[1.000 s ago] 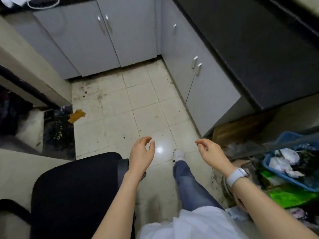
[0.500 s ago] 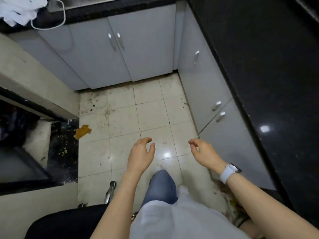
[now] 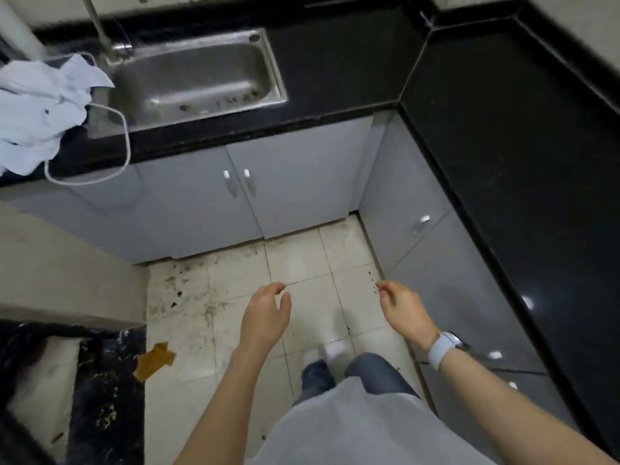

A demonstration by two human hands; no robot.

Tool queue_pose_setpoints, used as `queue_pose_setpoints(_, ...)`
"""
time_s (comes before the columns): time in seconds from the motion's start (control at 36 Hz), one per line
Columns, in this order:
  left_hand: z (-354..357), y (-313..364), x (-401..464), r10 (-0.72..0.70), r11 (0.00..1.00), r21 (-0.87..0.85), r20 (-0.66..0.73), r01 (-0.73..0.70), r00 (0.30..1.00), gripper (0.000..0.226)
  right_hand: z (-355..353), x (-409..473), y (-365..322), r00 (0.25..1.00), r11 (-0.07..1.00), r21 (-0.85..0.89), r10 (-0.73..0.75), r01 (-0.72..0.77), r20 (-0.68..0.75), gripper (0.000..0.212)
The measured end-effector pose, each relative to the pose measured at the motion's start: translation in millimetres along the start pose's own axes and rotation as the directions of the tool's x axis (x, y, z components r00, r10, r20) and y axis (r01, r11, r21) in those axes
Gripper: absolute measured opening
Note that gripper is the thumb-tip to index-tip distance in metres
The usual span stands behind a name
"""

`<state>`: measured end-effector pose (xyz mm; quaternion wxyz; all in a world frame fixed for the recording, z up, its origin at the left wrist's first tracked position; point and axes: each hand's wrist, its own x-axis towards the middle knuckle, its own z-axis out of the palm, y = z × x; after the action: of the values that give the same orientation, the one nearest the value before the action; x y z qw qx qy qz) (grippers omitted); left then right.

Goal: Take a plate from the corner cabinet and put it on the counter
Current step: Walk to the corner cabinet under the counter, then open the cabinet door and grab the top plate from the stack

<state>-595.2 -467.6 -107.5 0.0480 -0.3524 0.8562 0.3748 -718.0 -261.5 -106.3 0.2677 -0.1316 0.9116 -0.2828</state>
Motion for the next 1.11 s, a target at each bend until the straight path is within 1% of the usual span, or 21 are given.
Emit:
queue_pose_setpoints(0.11,-15.0,21.6,69.7,0.052,0.999,0.013,0.053,-0.052,0.997,0.035,-7.1,49.2,-23.7,0.994,0.998,0.050,0.046,-0.041,-0.097,0.031)
queue_pose_setpoints(0.22,-13.8,47.5,136.9,0.109,0.993,0.040,0.137,-0.115,0.985,0.035,-9.5,97.1,-29.7,0.978,0.991,0.080,0.121,-0.109,-0.168,0.031)
queue_pose_setpoints(0.28,-10.3,63.5,169.1,0.142,0.988,0.038,0.187,-0.152,0.972,0.035,-11.5,120.0,-29.3,0.962,0.980,0.122,0.178,-0.155,-0.209,0.031)
queue_pose_setpoints(0.36,0.2,87.9,217.6,0.210,0.972,0.050,0.262,-0.230,0.942,0.035,-15.3,153.4,-23.7,0.916,0.942,0.228,0.303,-0.247,-0.261,0.033)
queue_pose_setpoints(0.44,15.6,115.8,262.3,0.258,0.950,0.075,0.353,-0.303,0.899,0.032,-21.6,181.2,-15.0,0.840,0.859,0.370,0.466,-0.354,-0.279,0.032)
queue_pose_setpoints(0.5,26.6,134.9,285.9,0.298,0.925,0.087,0.435,-0.369,0.850,0.034,-24.2,193.1,-10.1,0.776,0.787,0.457,0.568,-0.415,-0.275,0.034)
queue_pose_setpoints(0.56,36.9,153.8,305.0,0.327,0.901,0.086,0.512,-0.426,0.795,0.038,-28.0,201.0,-4.8,0.687,0.693,0.555,0.674,-0.461,-0.270,0.036)
queue_pose_setpoints(0.61,49.2,171.8,321.1,0.352,0.880,0.076,0.559,-0.469,0.751,0.039,-34.4,207.1,-0.2,0.580,0.566,0.672,0.778,-0.478,-0.242,0.037)
queue_pose_setpoints(0.67,65.4,190.3,334.4,0.371,0.861,0.065,0.597,-0.505,0.711,0.039,-39.1,212.8,7.3,0.477,0.393,0.815,0.863,-0.427,-0.166,0.039)
queue_pose_setpoints(0.72,84.5,207.5,342.6,0.386,0.839,0.053,0.645,-0.542,0.660,0.040,-40.6,219.1,18.7,0.389,0.217,0.923,0.918,-0.319,-0.081,0.043)
queue_pose_setpoints(0.75,95.4,215.0,344.4,0.388,0.831,0.040,0.675,-0.556,0.628,0.039,-39.1,222.0,27.0,0.347,0.150,0.952,0.936,-0.267,-0.050,0.046)
queue_pose_setpoints(0.81,120.0,226.3,345.9,0.387,0.813,0.009,0.740,-0.583,0.551,0.039,-35.8,228.3,44.7,0.289,0.063,0.981,0.957,-0.186,-0.007,0.052)
queue_pose_setpoints(0.86,149.0,232.7,347.4,0.386,0.775,-0.002,0.794,-0.632,0.470,0.041,-37.1,236.0,58.5,0.254,-0.007,0.997,0.967,-0.076,0.027,0.058)
queue_pose_setpoints(0.92,179.5,235.1,349.0,0.374,0.738,-0.006,0.836,-0.675,0.401,0.045,-38.5,243.6,71.1,0.243,-0.051,0.998,0.969,0.035,0.041,0.062)
queue_pose_setpoints(0.94,195.1,234.8,348.6,0.368,0.722,-0.021,0.858,-0.692,0.358,0.048,-37.7,247.0,77.3,0.240,-0.049,0.996,0.970,0.073,0.030,0.063)
queue_pose_setpoints(1.03,239.0,229.3,345.5,0.324,0.717,-0.067,0.914,-0.693,0.246,0.056,-23.7,257.5,92.3,0.226,0.010,0.993,0.973,0.119,-0.037,0.063)
queue_pose_setpoints(1.06,252.2,226.5,343.8,0.306,0.726,-0.076,0.926,-0.684,0.222,0.058,-17.2,260.4,94.3,0.214,0.022,0.991,0.976,0.132,-0.050,0.063)
queue_pose_setpoints(1.11,273.7,219.8,340.6,0.270,0.763,-0.085,0.943,-0.641,0.196,0.059,-4.1,263.3,95.3,0.197,0.045,0.987,0.978,0.152,-0.075,0.064)
